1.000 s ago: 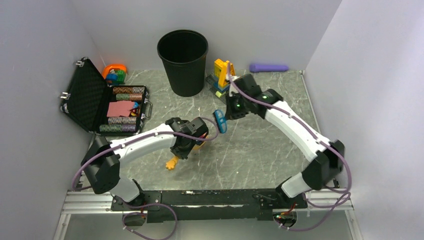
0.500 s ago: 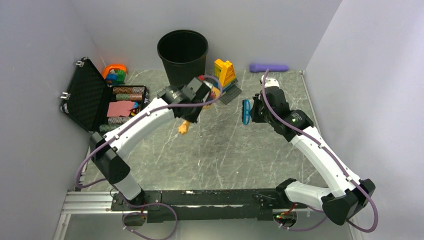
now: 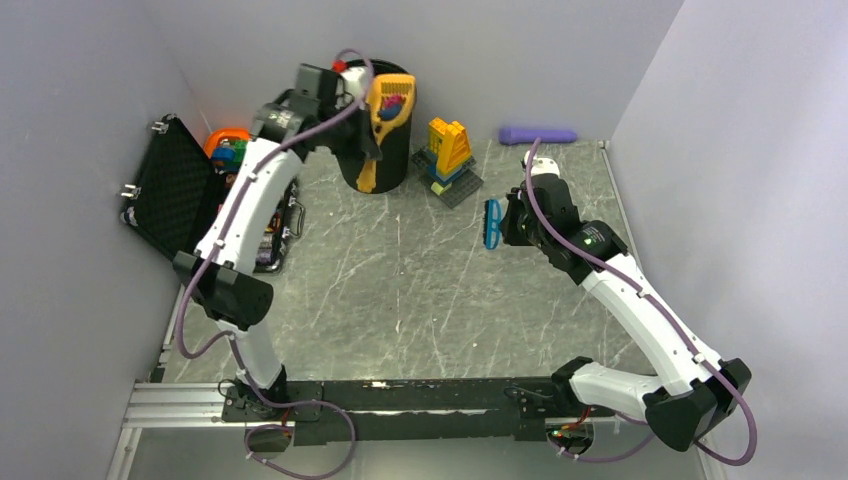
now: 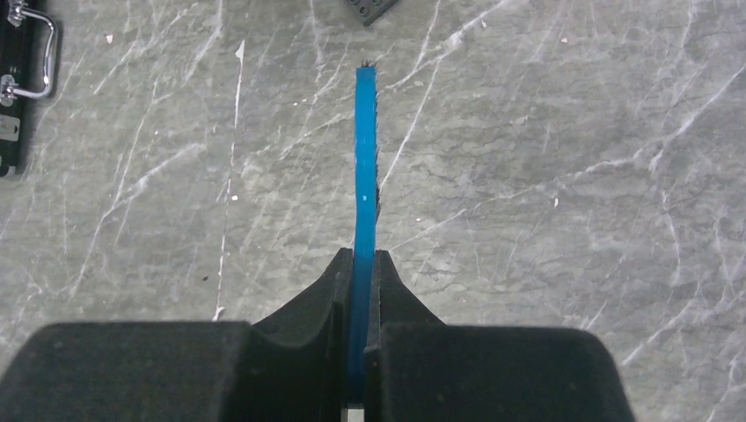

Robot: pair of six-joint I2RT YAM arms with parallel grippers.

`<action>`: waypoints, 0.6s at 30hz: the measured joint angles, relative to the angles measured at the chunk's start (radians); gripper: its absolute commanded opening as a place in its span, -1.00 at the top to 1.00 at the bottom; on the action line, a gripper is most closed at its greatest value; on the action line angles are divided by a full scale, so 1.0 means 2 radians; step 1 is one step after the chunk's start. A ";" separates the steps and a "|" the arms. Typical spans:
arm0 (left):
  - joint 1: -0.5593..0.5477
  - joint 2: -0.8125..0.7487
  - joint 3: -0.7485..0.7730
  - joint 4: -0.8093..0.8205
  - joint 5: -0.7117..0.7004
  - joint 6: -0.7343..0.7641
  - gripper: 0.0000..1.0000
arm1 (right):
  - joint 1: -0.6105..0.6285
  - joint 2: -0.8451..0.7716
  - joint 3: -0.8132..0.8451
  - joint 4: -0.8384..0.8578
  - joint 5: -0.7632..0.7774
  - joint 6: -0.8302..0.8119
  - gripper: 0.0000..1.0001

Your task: Sweep away the paper scraps from the table

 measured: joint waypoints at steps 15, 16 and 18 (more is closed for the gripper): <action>0.186 0.105 -0.240 0.655 0.477 -0.542 1.00 | 0.000 -0.008 -0.003 0.000 -0.014 0.012 1.00; 0.185 0.114 -0.244 0.706 0.486 -0.589 1.00 | 0.000 -0.008 -0.003 0.000 -0.014 0.013 1.00; 0.185 0.128 -0.248 0.797 0.501 -0.666 1.00 | 0.000 -0.008 -0.003 0.000 -0.016 0.014 1.00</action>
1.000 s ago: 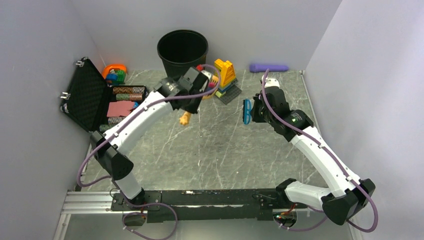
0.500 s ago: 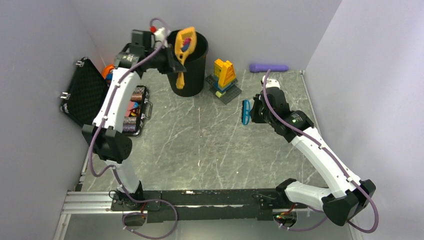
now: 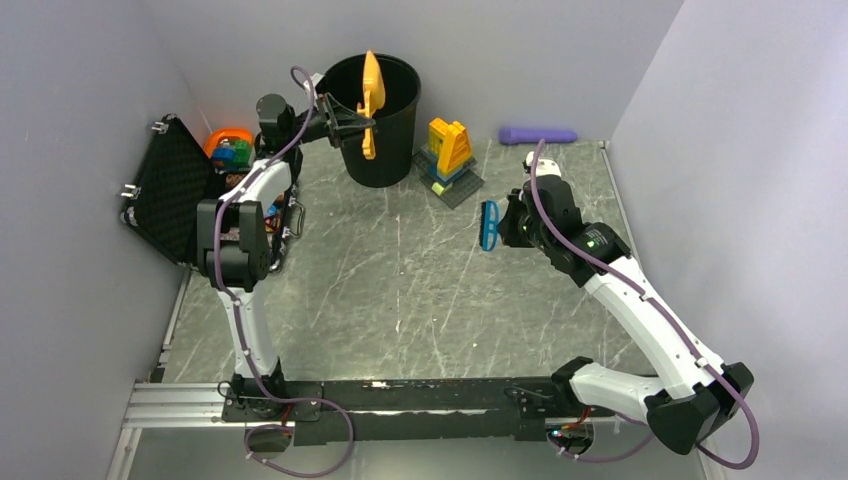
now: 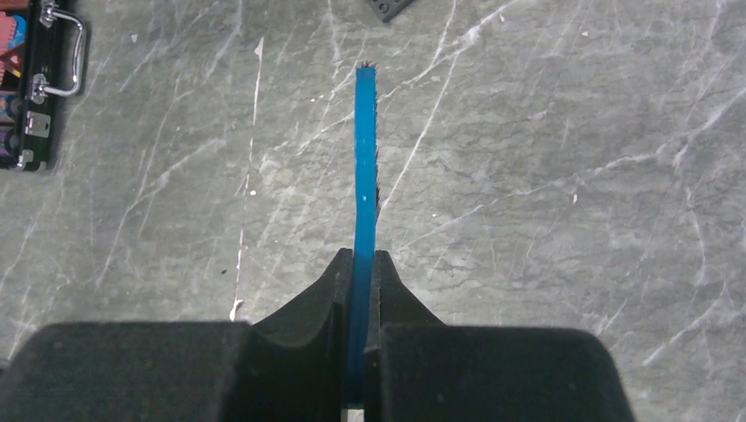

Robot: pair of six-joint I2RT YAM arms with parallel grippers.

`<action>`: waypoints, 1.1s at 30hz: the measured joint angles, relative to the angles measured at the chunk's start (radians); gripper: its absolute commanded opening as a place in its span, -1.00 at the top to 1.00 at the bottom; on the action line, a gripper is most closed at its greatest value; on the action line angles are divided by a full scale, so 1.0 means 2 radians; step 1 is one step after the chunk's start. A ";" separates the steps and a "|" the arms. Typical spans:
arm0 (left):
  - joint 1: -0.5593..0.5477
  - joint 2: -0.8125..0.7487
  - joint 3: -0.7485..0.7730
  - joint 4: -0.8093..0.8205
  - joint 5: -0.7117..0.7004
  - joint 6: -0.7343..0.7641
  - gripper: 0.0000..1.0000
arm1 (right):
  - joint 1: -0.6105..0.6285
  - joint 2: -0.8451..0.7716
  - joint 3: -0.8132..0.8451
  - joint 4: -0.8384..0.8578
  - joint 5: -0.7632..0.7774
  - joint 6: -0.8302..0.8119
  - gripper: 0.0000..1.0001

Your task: Sweep away the paper scraps from the table

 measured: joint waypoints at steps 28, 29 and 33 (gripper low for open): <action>-0.072 -0.361 -0.141 -0.533 -0.330 0.500 1.00 | -0.002 -0.034 -0.100 0.094 -0.057 0.030 1.00; -0.082 -0.371 -0.165 -0.548 -0.364 0.513 1.00 | -0.002 -0.032 -0.116 0.107 -0.064 0.038 1.00; -0.103 -0.377 -0.248 -0.591 -0.473 0.539 1.00 | -0.004 -0.031 -0.178 0.155 -0.080 0.078 1.00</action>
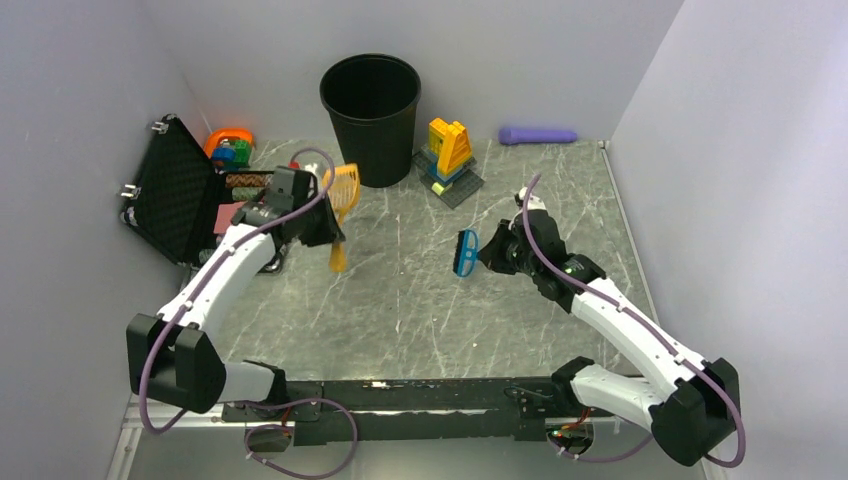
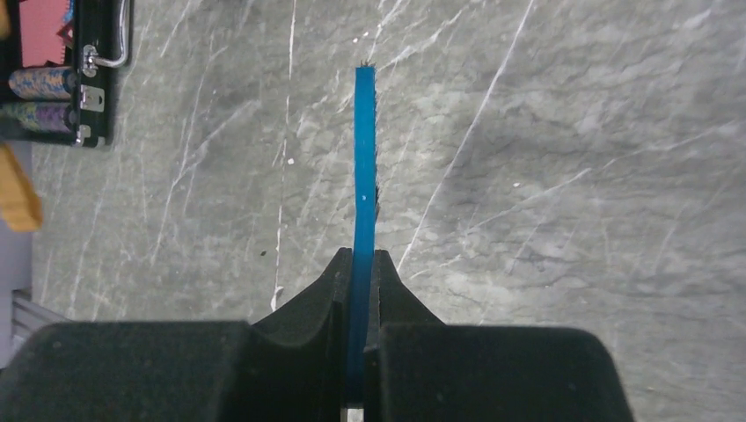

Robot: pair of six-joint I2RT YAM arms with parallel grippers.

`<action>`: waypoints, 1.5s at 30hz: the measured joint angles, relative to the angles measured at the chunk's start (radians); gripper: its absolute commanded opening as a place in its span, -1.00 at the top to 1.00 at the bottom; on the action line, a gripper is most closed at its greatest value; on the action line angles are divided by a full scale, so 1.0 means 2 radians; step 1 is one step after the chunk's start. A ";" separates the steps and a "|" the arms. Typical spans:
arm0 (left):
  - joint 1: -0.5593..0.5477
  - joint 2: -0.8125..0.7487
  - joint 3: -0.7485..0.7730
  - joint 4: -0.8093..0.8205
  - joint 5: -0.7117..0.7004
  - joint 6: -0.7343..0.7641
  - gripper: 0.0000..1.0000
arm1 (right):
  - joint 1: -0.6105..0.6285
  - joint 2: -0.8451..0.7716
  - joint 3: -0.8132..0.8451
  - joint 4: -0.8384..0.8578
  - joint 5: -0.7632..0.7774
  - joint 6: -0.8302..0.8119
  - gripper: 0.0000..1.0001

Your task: Sweep away the paper scraps from the table

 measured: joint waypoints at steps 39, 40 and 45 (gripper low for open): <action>-0.089 0.187 -0.006 -0.004 -0.162 0.025 0.36 | -0.137 0.026 -0.049 0.083 -0.112 0.034 -0.99; -0.092 0.192 -0.002 -0.006 -0.164 0.025 0.19 | -0.137 0.012 -0.049 0.076 -0.103 0.030 -0.99; -0.112 0.196 0.010 -0.010 -0.170 0.023 -0.99 | -0.138 -0.021 -0.049 0.059 -0.087 0.010 -0.99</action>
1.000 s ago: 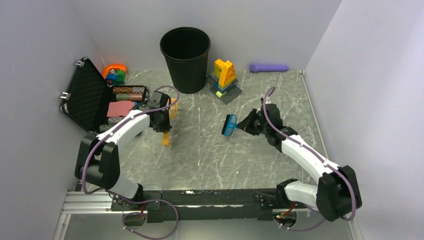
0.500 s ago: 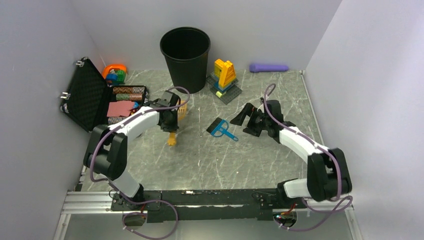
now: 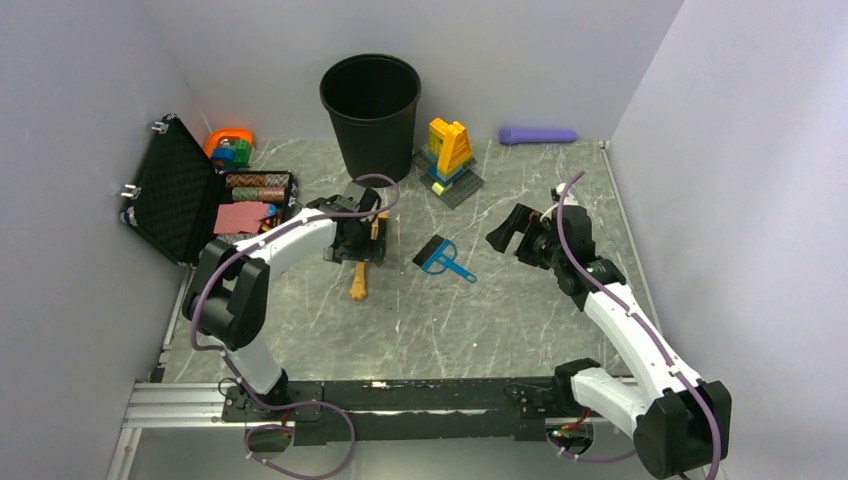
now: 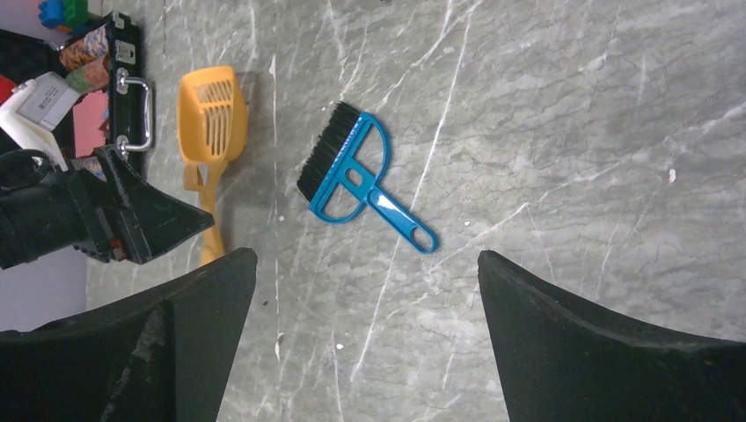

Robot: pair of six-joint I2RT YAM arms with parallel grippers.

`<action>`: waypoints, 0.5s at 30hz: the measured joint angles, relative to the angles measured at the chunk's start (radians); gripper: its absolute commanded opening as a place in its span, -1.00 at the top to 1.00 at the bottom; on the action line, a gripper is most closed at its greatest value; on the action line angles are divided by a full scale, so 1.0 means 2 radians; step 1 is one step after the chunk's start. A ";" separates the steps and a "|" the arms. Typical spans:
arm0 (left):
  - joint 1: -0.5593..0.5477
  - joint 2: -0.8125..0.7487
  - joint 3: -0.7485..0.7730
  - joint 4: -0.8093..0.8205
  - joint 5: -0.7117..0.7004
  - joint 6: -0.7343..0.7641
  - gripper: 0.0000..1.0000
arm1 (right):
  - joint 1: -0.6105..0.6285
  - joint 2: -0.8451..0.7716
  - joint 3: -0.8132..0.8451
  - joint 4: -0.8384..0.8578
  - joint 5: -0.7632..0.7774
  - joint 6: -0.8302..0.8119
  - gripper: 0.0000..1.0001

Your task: Sweep away the paper scraps from the table

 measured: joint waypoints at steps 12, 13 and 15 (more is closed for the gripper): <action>-0.059 -0.253 -0.042 0.050 -0.021 0.011 -0.99 | 0.000 -0.051 0.027 -0.007 -0.024 -0.032 -0.99; -0.061 -0.289 -0.059 0.066 -0.029 0.012 -0.99 | 0.000 -0.067 0.032 -0.007 -0.022 -0.036 -0.99; -0.063 -0.354 -0.092 0.087 -0.049 0.015 -0.99 | 0.000 -0.102 0.035 -0.001 -0.021 -0.043 -0.99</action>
